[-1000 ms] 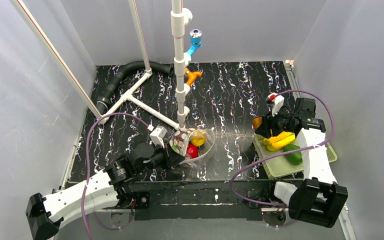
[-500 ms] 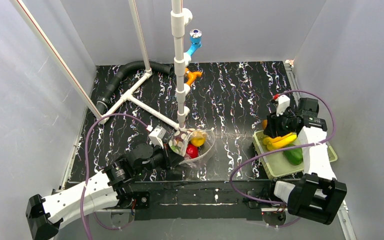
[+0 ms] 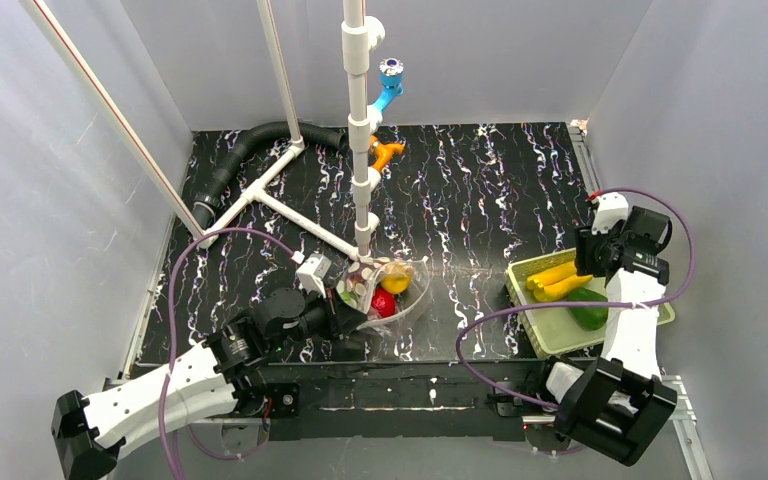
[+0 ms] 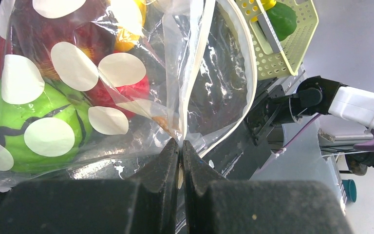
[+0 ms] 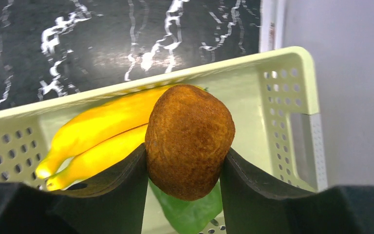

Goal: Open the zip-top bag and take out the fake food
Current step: Place the fake fruit in the bin.

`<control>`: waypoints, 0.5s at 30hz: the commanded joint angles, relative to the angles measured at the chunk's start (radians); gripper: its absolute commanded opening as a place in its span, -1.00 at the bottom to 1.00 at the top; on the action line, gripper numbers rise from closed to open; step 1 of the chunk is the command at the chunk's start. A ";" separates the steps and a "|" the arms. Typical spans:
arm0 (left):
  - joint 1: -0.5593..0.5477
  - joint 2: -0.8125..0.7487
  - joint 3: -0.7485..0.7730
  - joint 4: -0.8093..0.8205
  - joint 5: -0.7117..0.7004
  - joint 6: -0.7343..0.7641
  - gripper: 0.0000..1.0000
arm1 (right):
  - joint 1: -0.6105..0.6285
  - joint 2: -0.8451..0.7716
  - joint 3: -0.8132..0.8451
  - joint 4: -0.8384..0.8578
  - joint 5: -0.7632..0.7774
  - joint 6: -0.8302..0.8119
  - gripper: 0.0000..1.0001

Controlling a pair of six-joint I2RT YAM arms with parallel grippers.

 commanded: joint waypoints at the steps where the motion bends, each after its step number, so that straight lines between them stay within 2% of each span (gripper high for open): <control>1: -0.003 -0.022 -0.006 -0.014 -0.030 0.016 -0.91 | -0.015 0.015 -0.023 0.141 0.146 0.071 -0.51; 7: -0.003 -0.013 -0.004 -0.009 -0.031 0.021 -0.91 | -0.026 0.073 -0.048 0.209 0.261 0.110 -0.35; 12: -0.003 -0.004 -0.002 -0.005 -0.027 0.023 -0.91 | -0.035 0.115 -0.048 0.218 0.291 0.123 -0.25; 15: -0.002 -0.004 -0.002 -0.006 -0.025 0.023 -0.91 | -0.038 0.122 -0.048 0.217 0.291 0.123 -0.08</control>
